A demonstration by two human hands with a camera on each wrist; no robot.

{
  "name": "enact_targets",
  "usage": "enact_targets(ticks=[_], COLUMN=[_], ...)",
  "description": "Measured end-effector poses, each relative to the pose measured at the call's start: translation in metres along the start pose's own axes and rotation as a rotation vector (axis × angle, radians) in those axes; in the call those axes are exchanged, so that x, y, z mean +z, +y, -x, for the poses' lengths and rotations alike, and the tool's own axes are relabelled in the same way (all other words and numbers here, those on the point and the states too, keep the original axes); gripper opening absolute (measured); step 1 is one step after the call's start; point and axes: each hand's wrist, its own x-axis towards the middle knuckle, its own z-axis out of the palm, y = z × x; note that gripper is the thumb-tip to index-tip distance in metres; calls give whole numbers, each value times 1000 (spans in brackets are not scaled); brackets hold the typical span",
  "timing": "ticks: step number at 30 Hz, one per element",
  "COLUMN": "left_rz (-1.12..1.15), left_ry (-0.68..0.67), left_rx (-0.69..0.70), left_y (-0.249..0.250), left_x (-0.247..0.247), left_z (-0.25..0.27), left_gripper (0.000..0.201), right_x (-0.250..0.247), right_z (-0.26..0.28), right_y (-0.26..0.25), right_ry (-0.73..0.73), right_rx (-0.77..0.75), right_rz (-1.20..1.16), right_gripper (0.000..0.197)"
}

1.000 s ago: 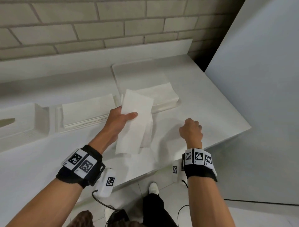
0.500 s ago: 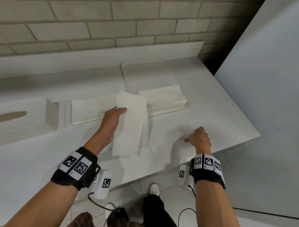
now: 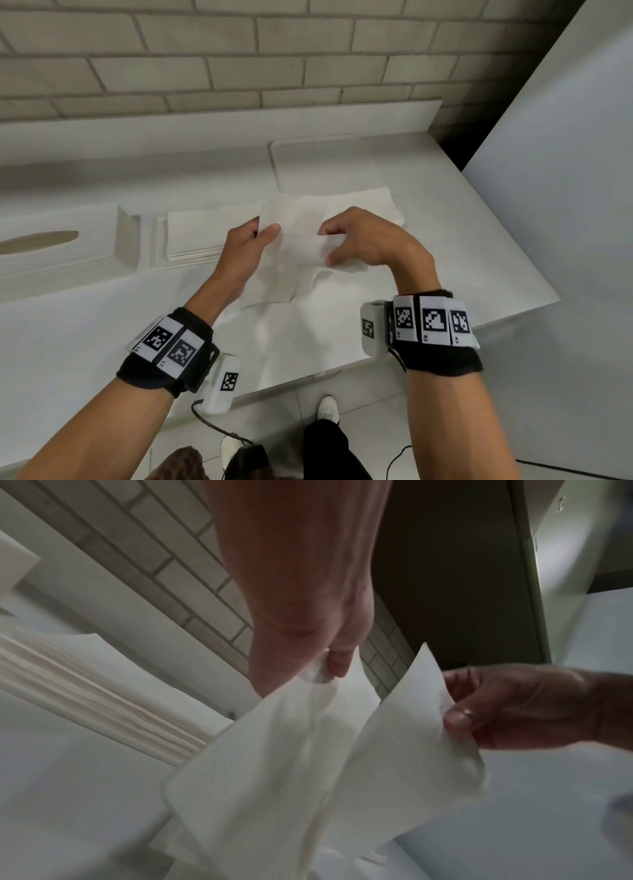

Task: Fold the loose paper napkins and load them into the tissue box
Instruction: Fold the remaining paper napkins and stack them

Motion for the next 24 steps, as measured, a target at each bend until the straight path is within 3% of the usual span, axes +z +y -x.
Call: enact_targets(ticks=[5,7,9,11,13,17,20,22,24], left_rz=[39,58,74,86,88,176,309,366,299], left_ry=[94,130,120,55,-29,-127,-182,-238,-237], left_rx=[79,76,53,45,24,-65,-136,-140,-113], left_y=[8,8,6,9,9,9,5,0,-4], left_x=[-16,-26,-31,-28,-22,-17,-19,-22,-23], left_z=[5,4,4,12,17,24,25,26,28], left_gripper=[11,22,31,21,16,24,41,49,45], right_x=[-20,-25,-25,-21,-11,14,30,39,44], right_z=[11,14,11,3,-8,-31,-44,-51,-54], right_y=[-31,-38,-43,-47,-49,-44,-38,-35,-32], right_ry=[-113,-129,-130,-114,-76,100,211,252,302], right_rx=[-11,-40,-66,-78,-84,-63,-52,-50,-61], right_rz=[64,26,-8,-28,-38,-65,-92,-116,-141], right_gripper=[23,24,22,23,26,30,31,33,36])
